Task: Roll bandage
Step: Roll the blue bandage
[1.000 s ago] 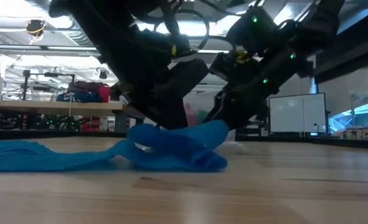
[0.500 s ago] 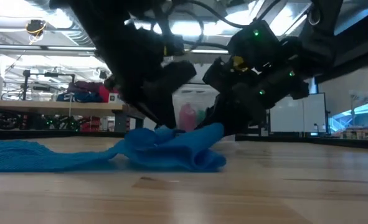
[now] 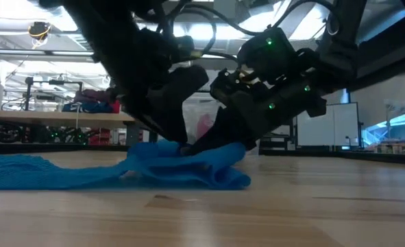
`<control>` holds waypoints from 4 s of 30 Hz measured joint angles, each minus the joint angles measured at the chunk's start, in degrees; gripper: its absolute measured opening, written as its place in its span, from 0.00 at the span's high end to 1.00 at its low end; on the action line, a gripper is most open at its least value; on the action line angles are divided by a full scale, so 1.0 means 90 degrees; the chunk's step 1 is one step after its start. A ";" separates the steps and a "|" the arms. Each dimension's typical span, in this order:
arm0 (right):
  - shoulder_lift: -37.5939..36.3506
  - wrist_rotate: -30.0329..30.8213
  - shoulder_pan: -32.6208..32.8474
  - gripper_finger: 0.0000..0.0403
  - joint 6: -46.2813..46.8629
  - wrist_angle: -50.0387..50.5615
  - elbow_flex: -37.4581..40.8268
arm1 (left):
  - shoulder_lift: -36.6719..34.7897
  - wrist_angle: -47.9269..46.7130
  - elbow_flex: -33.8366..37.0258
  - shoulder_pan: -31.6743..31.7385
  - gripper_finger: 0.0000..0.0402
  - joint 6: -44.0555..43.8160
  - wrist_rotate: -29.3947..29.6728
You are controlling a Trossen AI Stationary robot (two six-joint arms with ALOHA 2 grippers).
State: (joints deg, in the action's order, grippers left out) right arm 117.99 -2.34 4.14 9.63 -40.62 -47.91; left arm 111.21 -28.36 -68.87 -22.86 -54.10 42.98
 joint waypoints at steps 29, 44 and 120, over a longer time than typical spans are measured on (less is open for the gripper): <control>-0.0007 -0.0585 0.0266 0.26 -0.0444 0.0076 -0.0092 | 0.0063 -0.0247 0.0208 0.0244 0.68 0.0056 0.0107; -0.2102 0.0012 -0.0067 0.26 -0.1567 0.3561 -0.0089 | -0.0126 -0.0234 0.0200 0.0176 0.68 0.1462 0.0127; -0.0896 -0.2342 -0.1499 0.26 -0.0905 0.1613 0.0025 | -0.0002 0.0280 0.0324 0.0665 0.86 0.3839 0.0317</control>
State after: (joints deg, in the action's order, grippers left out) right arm 109.93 -23.42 -9.35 1.48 -26.11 -47.68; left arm 111.20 -25.84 -65.95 -16.87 -19.55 45.84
